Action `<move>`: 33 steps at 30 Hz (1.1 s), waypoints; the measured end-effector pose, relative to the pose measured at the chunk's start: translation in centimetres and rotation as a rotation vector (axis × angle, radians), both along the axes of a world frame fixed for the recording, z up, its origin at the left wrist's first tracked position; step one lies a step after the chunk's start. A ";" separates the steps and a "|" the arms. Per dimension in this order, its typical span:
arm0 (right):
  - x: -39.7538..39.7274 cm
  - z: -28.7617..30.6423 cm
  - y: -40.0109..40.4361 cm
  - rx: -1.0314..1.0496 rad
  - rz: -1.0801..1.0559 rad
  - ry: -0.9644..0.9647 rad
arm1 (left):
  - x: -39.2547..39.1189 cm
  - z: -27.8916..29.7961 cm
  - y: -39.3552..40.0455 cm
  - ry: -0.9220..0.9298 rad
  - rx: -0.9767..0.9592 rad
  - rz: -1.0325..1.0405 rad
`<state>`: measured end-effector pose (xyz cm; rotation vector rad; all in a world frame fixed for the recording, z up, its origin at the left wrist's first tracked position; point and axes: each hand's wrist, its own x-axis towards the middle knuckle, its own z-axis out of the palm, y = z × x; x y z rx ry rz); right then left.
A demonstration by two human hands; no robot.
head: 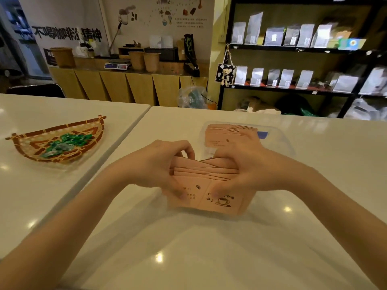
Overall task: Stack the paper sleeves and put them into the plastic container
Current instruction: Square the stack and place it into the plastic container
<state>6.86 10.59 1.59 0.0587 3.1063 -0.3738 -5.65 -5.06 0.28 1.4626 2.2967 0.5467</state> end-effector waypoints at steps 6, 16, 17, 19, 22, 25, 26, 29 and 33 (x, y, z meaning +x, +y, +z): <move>3.4 -2.3 1.8 -0.067 -0.090 0.103 | 2.6 -1.6 2.3 -0.066 0.109 -0.050; 4.6 -4.7 2.5 -0.324 -0.158 0.036 | 1.9 -3.8 1.5 -0.079 0.135 -0.051; 4.8 -4.9 2.6 -0.355 -0.162 0.040 | 1.9 -4.0 1.2 -0.082 0.132 -0.045; 5.3 -5.2 2.8 -0.450 -0.174 0.063 | 1.8 -4.4 0.8 -0.096 0.133 -0.018; 5.8 -5.8 3.4 -0.627 -0.214 0.106 | 1.7 -5.0 0.3 -0.162 0.156 0.046; 6.0 -6.6 4.0 -0.774 -0.260 0.103 | 1.5 -5.5 0.1 -0.233 0.186 0.097; 6.1 -6.8 4.1 -0.821 -0.265 0.096 | 1.4 -5.6 0.0 -0.259 0.194 0.113; 6.1 -7.4 4.1 -0.961 -0.253 0.090 | 1.5 -6.1 0.0 -0.335 0.225 0.125; 5.7 -8.2 3.1 -0.972 -0.264 0.124 | 2.6 -7.0 0.3 -0.494 0.280 0.039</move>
